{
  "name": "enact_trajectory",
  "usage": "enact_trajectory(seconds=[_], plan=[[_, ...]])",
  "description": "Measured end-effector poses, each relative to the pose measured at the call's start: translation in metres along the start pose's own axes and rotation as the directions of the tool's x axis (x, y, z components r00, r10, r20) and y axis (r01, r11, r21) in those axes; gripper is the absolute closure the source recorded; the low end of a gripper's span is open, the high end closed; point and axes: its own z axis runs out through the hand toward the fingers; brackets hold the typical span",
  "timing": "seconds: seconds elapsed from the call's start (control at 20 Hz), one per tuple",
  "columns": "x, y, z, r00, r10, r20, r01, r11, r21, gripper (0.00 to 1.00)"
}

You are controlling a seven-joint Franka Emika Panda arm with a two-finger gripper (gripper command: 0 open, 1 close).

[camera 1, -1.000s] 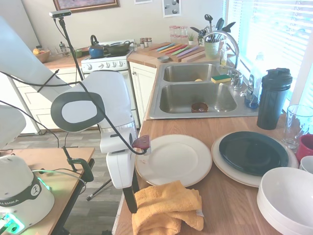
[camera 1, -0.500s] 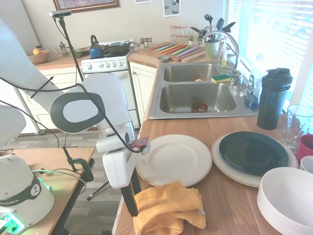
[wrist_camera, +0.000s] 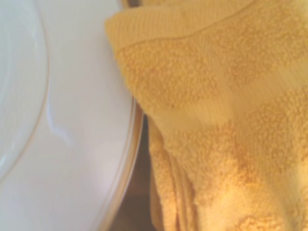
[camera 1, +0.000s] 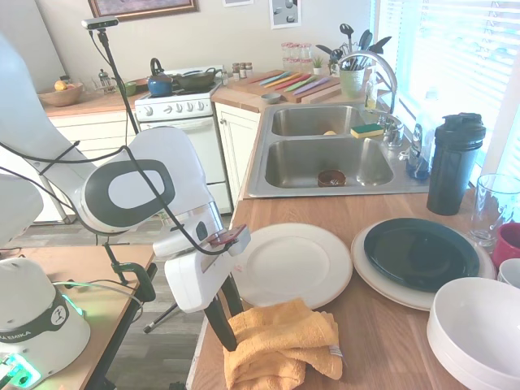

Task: Wipe the white plate in clockwise motion

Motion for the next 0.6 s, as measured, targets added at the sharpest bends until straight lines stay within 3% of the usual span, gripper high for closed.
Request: enact_trajectory(seconds=[0.6], plan=[[0.0051, 0.0074, 0.0101, 0.994, 0.106, 0.02, -0.106, 0.994, 0.015, 1.0]])
